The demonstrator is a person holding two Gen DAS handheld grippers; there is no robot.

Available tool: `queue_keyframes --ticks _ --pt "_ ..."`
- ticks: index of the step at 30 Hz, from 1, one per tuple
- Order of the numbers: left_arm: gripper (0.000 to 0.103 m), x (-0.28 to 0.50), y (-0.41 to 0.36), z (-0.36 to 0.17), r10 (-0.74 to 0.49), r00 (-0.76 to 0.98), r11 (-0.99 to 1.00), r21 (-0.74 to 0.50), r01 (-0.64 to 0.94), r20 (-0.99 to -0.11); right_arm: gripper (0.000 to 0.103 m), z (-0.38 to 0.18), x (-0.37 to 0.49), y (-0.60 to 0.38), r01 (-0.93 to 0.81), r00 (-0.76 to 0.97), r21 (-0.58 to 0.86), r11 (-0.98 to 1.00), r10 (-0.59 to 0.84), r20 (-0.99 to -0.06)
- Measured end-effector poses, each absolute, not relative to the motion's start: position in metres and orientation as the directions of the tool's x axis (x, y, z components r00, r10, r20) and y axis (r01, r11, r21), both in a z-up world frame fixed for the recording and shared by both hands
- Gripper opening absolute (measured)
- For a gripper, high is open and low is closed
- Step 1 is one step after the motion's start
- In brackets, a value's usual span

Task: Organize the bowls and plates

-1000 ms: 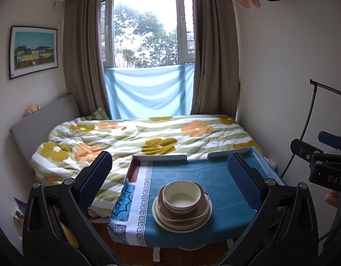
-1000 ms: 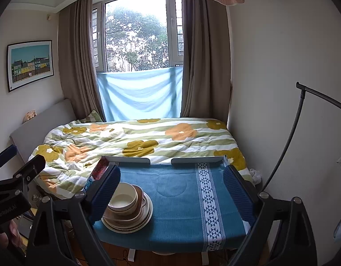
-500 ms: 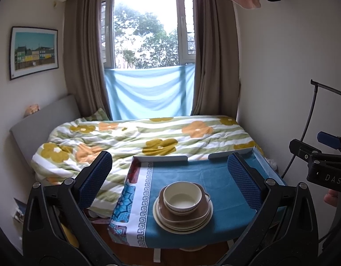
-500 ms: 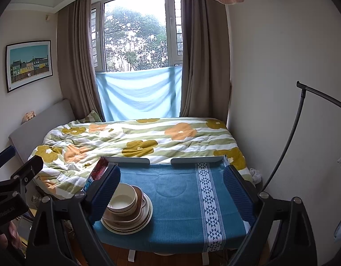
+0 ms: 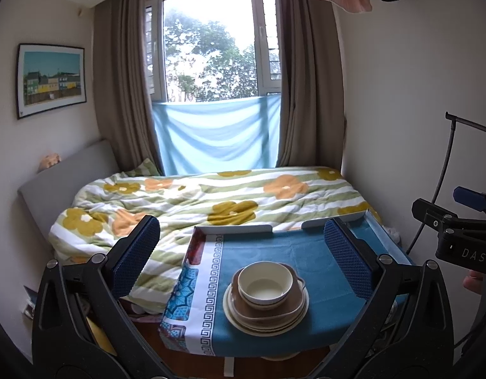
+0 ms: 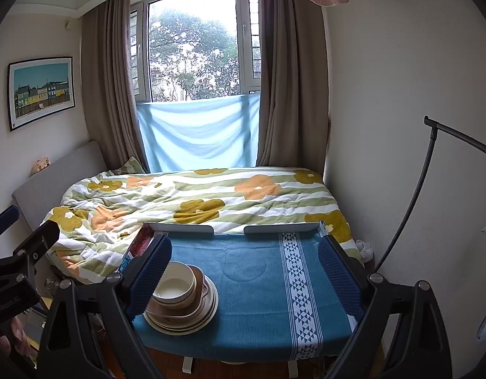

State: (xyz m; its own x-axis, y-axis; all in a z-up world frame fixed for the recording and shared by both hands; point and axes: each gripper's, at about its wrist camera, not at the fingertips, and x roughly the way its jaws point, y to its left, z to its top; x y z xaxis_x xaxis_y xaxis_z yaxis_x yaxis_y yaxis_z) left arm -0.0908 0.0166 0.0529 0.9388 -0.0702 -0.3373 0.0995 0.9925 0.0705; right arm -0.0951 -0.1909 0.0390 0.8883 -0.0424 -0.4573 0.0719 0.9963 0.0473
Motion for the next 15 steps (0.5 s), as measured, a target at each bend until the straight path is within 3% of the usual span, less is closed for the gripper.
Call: queue_keyframes --ticks 15 --pt "0.103 -0.07 0.027 0.048 -0.062 0.942 0.996 0.04 0.079 -0.331 0.092 0.036 -0.089 -0.191 0.078 0.886 0.046 0.996 -0.048 -0.461"
